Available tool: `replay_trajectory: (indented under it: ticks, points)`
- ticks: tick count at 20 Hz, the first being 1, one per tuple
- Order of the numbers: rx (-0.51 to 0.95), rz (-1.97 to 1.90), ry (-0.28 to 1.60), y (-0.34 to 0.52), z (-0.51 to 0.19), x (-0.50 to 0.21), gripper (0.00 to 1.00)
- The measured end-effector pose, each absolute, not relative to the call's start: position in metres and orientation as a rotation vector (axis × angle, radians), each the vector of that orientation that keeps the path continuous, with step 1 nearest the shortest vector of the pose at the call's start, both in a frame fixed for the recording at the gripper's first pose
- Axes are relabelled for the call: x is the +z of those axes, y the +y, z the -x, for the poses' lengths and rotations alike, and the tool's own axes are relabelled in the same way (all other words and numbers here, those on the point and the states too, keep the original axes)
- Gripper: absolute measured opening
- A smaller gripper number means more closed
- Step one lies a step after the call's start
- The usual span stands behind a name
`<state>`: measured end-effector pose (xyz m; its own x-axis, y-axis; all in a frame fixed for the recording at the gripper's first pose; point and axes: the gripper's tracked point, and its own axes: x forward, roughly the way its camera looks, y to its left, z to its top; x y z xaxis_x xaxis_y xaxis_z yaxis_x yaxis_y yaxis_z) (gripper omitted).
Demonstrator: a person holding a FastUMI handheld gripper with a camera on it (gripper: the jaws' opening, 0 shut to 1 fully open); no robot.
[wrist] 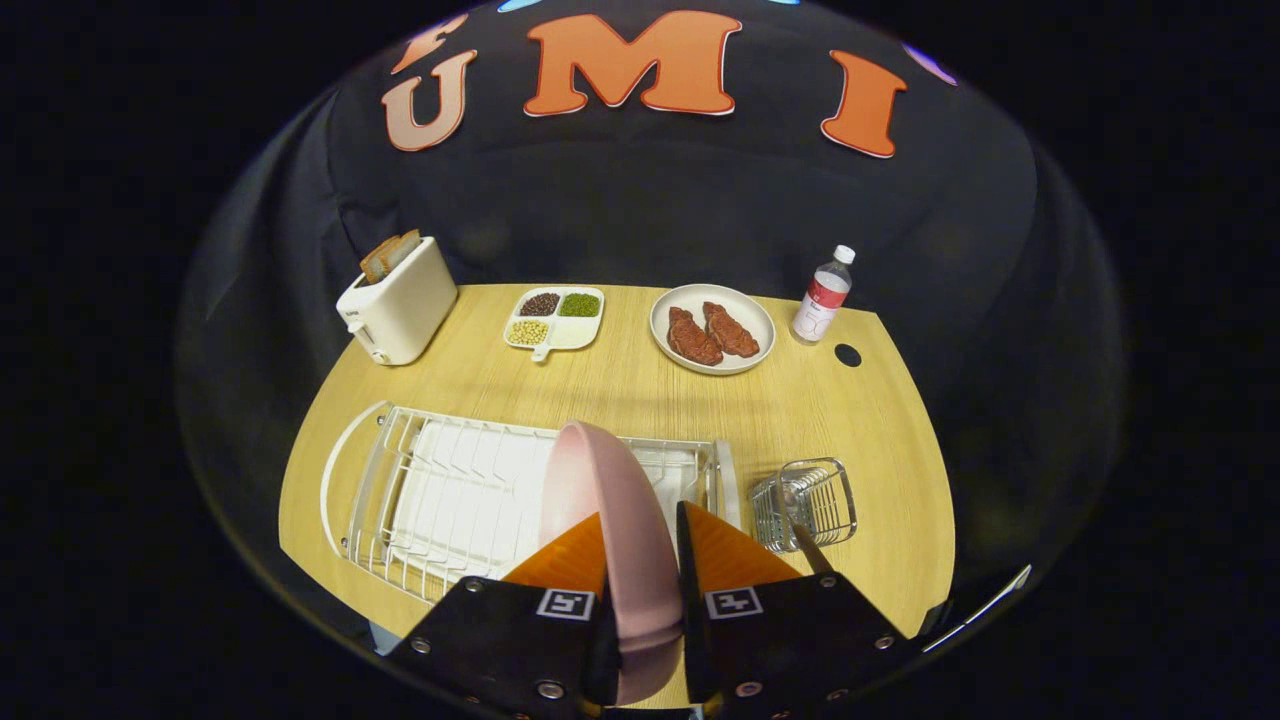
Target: Take the plate from the dish rack, then take the spoon from the basket and place it into the plate.
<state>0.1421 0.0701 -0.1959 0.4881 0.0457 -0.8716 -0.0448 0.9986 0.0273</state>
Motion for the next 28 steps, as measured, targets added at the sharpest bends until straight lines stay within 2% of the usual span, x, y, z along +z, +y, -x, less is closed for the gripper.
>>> replay_trajectory:
  ticks: [6, 12, 19, 28]
  points:
    - [0.159, -0.069, 1.007, 0.077, -0.084, -0.174, 0.26]
    - [0.264, -0.091, 1.001, 0.083, -0.012, -0.184, 0.26]
    - [0.257, -0.213, 1.047, 0.066, 0.047, -0.23, 0.26]
    - [0.249, -0.411, 1.115, 0.063, 0.078, -0.286, 0.26]
